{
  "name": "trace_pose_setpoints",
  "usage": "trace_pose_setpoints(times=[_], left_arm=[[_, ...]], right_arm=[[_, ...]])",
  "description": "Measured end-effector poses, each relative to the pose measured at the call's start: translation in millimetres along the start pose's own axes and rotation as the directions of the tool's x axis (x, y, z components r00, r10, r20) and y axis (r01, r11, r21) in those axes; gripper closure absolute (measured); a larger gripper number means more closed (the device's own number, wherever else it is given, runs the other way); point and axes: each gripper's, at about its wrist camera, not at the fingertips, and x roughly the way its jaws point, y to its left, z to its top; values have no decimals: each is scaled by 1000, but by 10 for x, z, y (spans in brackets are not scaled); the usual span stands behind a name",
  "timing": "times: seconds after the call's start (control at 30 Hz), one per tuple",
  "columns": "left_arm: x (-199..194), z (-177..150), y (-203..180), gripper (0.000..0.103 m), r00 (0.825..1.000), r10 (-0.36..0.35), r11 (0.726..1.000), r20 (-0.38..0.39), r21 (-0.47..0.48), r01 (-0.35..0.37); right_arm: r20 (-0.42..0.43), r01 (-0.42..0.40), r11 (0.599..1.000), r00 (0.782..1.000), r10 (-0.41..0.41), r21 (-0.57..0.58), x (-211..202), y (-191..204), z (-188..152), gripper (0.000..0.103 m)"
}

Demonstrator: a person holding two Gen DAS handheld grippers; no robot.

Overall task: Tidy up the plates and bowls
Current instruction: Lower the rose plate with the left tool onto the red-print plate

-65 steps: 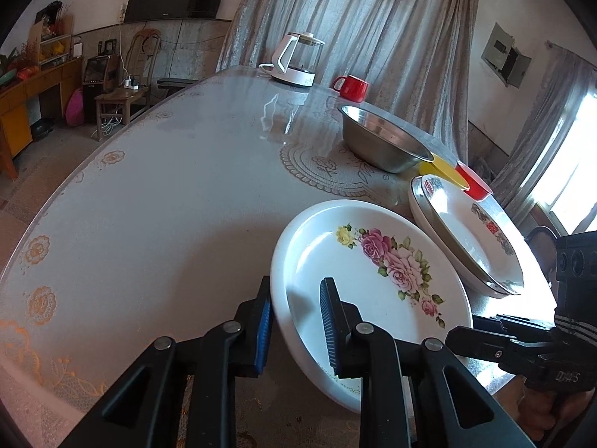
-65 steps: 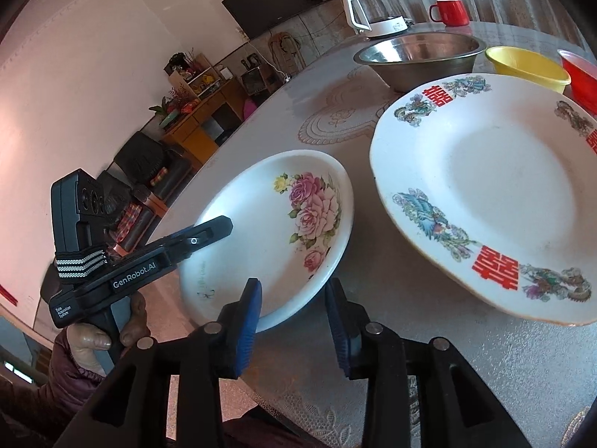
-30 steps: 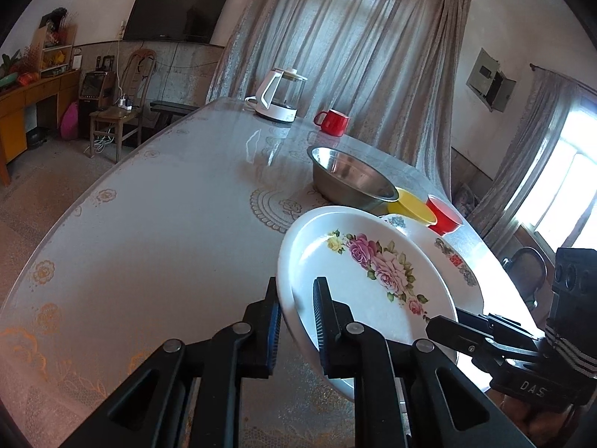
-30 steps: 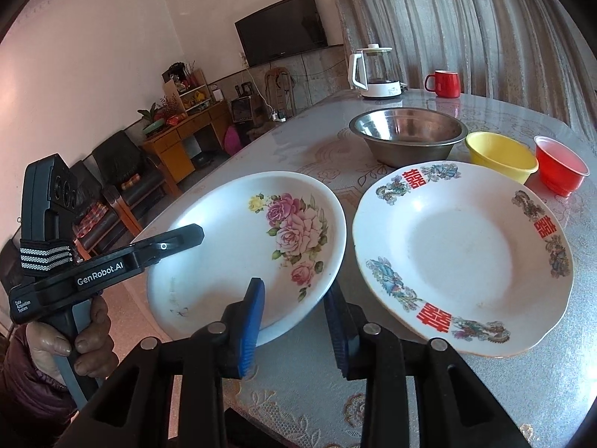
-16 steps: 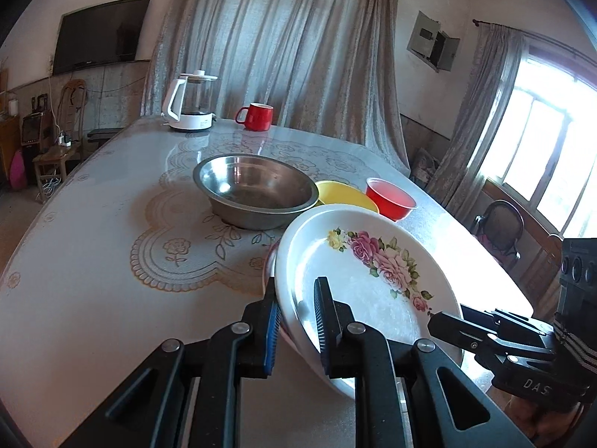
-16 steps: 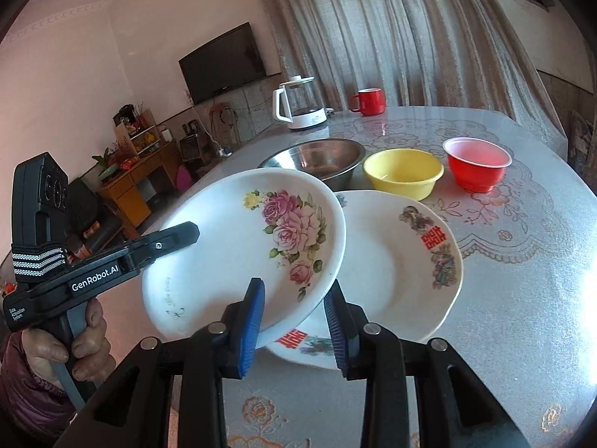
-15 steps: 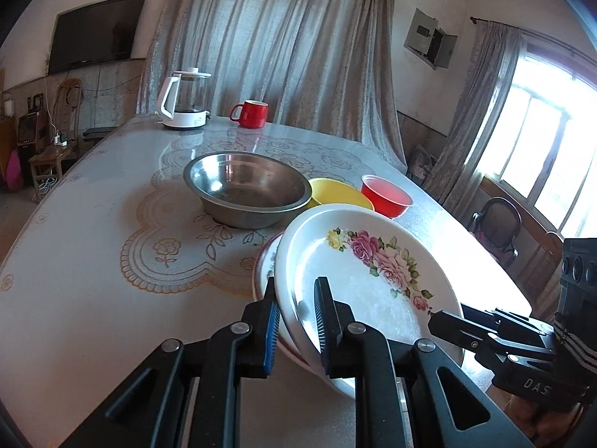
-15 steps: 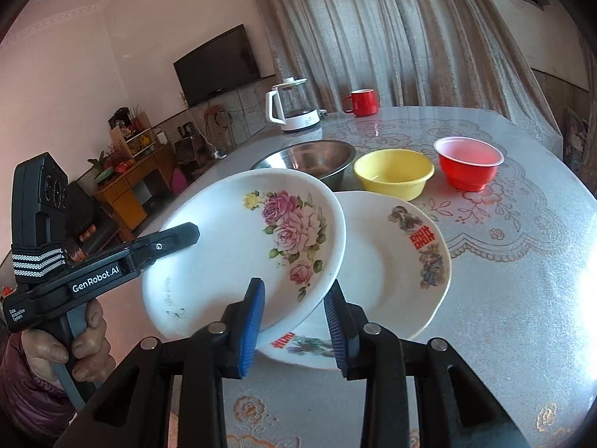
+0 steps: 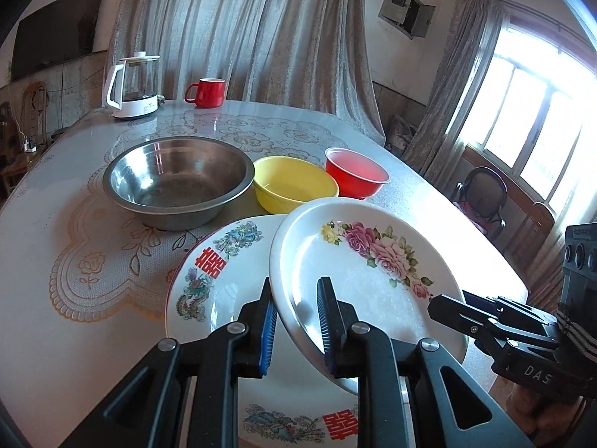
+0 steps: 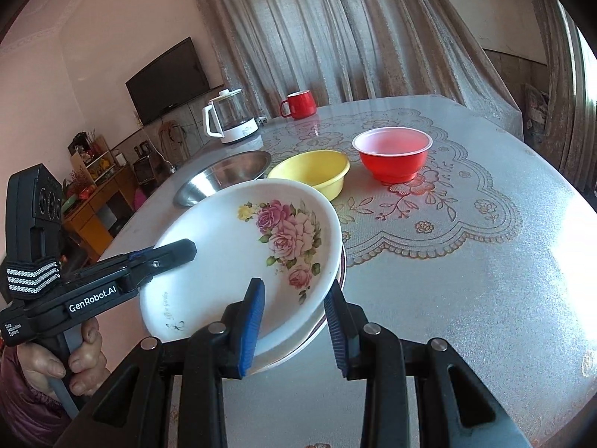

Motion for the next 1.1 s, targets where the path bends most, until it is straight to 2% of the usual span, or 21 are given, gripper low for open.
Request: trace_pose_setpoints(times=[0.57, 0.8, 0.87, 0.93, 1.0, 1.1], left_arm=[[18, -13, 153, 80, 999, 24, 999, -33, -34, -25], [-47, -66, 253, 79, 997, 64, 997, -48, -32, -65], [20, -94, 299, 79, 992, 96, 995, -79, -33, -98], [41, -106, 306, 78, 991, 113, 993, -74, -27, -116], [56, -104, 270, 76, 987, 141, 990, -74, 3, -141], [71, -108, 230, 76, 982, 172, 985, -75, 41, -170]], right_arm=[[-24, 3, 1000, 1000, -4, -28, 149, 53, 100, 70], [-69, 2, 998, 998, -6, -61, 248, 152, 90, 70], [-83, -1, 997, 997, -5, -72, 290, 195, 83, 71], [-95, 1, 996, 995, -9, -93, 342, 247, 77, 70], [-118, 48, 991, 991, -63, -124, 427, 291, 71, 70], [-112, 71, 986, 990, -88, -149, 450, 314, 57, 70]])
